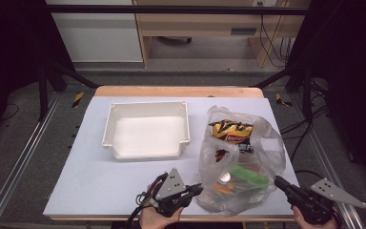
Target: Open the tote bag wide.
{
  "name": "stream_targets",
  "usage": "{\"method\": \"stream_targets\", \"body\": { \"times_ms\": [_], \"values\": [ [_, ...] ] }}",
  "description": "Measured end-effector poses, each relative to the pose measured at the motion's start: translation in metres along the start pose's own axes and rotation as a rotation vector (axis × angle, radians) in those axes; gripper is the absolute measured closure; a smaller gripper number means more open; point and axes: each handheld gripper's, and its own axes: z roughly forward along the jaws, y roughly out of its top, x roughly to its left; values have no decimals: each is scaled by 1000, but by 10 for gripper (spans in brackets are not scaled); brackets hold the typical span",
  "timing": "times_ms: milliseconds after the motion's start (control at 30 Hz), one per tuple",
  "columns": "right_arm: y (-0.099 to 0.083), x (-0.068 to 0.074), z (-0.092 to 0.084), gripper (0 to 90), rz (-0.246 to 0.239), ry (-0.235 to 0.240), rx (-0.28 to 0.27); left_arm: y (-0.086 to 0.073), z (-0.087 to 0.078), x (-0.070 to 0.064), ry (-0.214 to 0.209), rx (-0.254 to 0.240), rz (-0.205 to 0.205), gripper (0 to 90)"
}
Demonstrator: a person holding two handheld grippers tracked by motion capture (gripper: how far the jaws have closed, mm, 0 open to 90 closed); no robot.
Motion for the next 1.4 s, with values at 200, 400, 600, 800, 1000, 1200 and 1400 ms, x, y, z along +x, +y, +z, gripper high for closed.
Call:
{"method": "stream_targets", "body": {
  "times_ms": [200,400,600,800,1000,1200,1400],
  "values": [
    [-9,-5,12,900,10,-18,60,-17,19,2,-6,58,-17,900],
    [-13,-6,21,900,10,-48,96,-31,39,6,0,104,-27,900],
    [-15,-2,26,900,-7,-68,116,-36,47,6,2,112,-22,880],
    [2,1,7,795,-44,-64,-6,-29,16,13,54,8,-23,530],
    [23,11,-2,641,-90,-53,-92,-19,-18,21,96,-86,-28,323],
    [50,24,10,474,-127,-17,-133,9,-39,28,120,-178,-43,235],
    [64,41,40,346,-202,-36,-118,46,-39,21,105,-253,-37,204]
  ]
}}
